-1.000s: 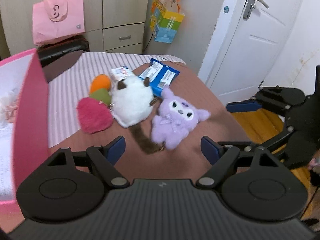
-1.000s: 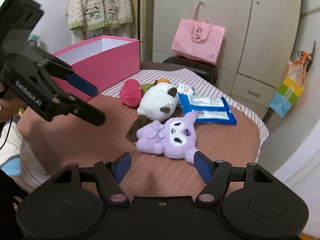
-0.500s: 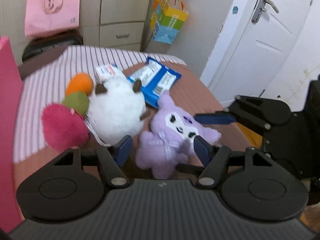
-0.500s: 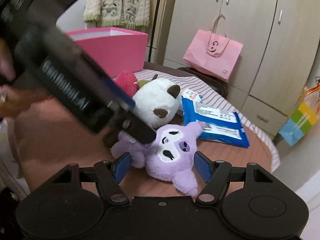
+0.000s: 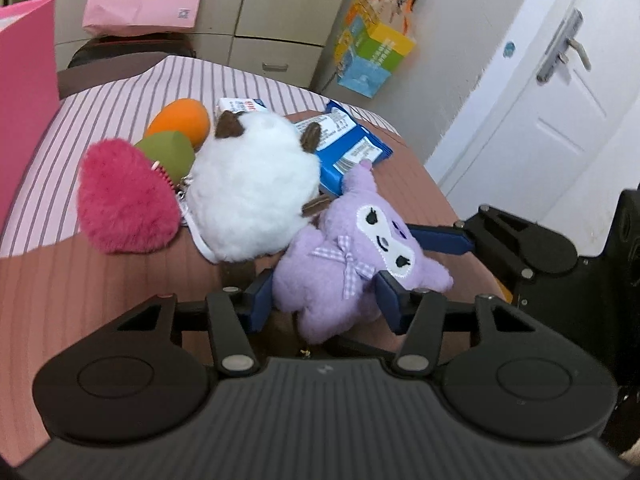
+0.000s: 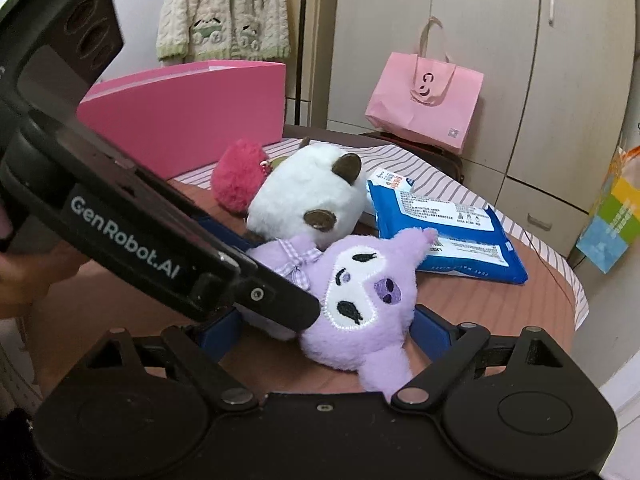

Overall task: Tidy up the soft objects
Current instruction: 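Move the left tool to the purple plush doll and grasp it, then lift the purple plush doll with the left tool and carry it over the box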

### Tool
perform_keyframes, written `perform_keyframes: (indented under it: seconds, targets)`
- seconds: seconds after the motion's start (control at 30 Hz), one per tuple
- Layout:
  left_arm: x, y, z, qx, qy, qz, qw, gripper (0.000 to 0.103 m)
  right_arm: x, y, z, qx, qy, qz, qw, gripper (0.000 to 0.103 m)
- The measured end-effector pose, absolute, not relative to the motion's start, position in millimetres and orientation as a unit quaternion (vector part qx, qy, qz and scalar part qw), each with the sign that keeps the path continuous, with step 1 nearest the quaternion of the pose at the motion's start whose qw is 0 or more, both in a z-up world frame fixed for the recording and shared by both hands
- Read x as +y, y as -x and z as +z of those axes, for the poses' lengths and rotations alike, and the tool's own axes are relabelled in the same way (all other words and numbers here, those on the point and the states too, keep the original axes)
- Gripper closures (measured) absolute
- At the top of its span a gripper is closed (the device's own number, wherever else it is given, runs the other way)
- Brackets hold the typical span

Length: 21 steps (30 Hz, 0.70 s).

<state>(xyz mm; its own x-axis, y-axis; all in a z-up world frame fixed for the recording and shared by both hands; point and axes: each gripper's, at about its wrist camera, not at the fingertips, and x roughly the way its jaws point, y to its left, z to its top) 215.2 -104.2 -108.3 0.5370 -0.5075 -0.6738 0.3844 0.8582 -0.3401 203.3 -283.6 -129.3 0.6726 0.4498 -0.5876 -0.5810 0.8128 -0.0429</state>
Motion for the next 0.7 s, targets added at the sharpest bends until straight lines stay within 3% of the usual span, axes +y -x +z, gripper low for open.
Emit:
perform_keyframes:
  seconds: [0.43,0.57,0.7]
  targets:
    - [-103.8,-198.9,-107.5,0.399,0.089,-0.243,0.88,0.056,-284.5,-205.1,-132.4,0.323,0.026,0.253,0.912,0.013]
    - [-103.0,-190.8,-105.0,0.406,0.083,-0.246,0.876,0.065,-279.3,-191.3,-131.6,0.322,0.015,0.218,0.921,0.015]
    - [-98.5,-181.3,-97.6,0.403,0.076,-0.258,0.875,0.065,-275.1,-177.8,-127.5,0.317,0.009,0.196,0.928,0.017]
